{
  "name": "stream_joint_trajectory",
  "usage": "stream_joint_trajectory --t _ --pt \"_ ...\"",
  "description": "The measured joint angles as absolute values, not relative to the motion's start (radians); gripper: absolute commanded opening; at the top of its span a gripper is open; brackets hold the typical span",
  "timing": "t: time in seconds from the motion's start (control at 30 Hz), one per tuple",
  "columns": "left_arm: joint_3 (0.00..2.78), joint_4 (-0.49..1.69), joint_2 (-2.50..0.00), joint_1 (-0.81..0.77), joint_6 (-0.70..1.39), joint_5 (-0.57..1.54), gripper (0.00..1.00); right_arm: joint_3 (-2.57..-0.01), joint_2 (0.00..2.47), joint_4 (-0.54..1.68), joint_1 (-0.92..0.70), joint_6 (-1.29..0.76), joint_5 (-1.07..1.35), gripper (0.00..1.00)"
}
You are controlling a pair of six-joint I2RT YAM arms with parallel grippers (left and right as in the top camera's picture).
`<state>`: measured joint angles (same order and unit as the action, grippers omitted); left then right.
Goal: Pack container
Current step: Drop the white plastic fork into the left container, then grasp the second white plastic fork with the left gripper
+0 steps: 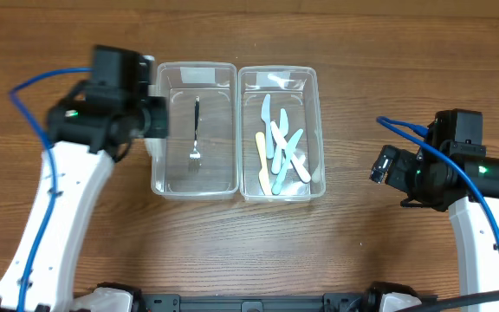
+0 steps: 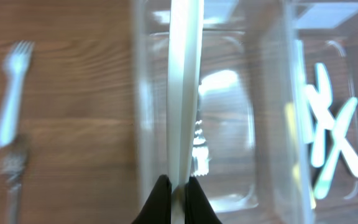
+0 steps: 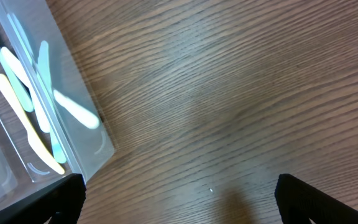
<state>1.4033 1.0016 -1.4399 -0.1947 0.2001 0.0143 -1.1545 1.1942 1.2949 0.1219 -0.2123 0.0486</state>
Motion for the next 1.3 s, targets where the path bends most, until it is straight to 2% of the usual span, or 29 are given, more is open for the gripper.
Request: stream_joint_trajectory --t 0.13,0.3,0.33,0.4,0.53,0.63,0.8,0.9,0.93,0.97,1.03,1.13,1.3 --pt "1.377 0.922 -1.612 -0.291 0.235 0.016 0.04 -1.155 1.194 1.295 0.122 -0.212 0.048 1.0" --pt "1.367 0.877 -1.826 -0.317 0.238 0.016 0.05 -1.155 1.194 1.297 0.122 -0.212 0.049 1.0" --pt "1.364 0.874 -1.866 -0.317 0.238 0.016 0.1 -1.155 1.194 1.298 0.122 -0.212 0.048 1.0" --pt "1.36 0.872 -1.896 -0.317 0.237 0.016 0.38 -1.155 1.194 1.298 0.122 -0.212 0.049 1.0" --pt "1.364 0.875 -1.9 -0.317 0.246 0.016 0.47 -1.155 1.194 1.299 0.122 -0.212 0.049 1.0" --pt "1.439 0.987 -1.9 -0.317 0.245 0.01 0.52 -1.155 1.194 1.3 0.122 -0.212 0.049 1.0" --pt "1.652 1.192 -1.773 -0.301 0.234 -0.1 0.67 -1.155 1.194 1.301 0.122 -0.212 0.048 1.0" --pt "1.679 1.224 -1.596 -0.216 0.225 -0.12 0.76 -1.155 1.194 1.301 0.122 -0.212 0.048 1.0" --pt "1.682 1.231 -1.538 -0.165 0.216 -0.125 0.79 -1.155 1.194 1.3 0.122 -0.212 0.049 1.0" --pt "1.687 1.235 -1.488 -0.103 0.193 -0.133 0.87 -1.155 1.194 1.3 0.122 -0.212 0.049 1.0" --pt "1.7 1.234 -1.427 0.006 0.155 -0.133 0.93 -1.155 1.194 1.3 0.122 -0.212 0.048 1.0" --pt "1.701 1.176 -1.483 0.146 0.046 -0.107 0.97 -1.155 1.194 1.3 0.122 -0.212 0.048 1.0" --pt "1.701 1.036 -1.735 0.287 -0.046 -0.06 0.99 -1.155 1.194 1.3 0.122 -0.212 0.048 1.0"
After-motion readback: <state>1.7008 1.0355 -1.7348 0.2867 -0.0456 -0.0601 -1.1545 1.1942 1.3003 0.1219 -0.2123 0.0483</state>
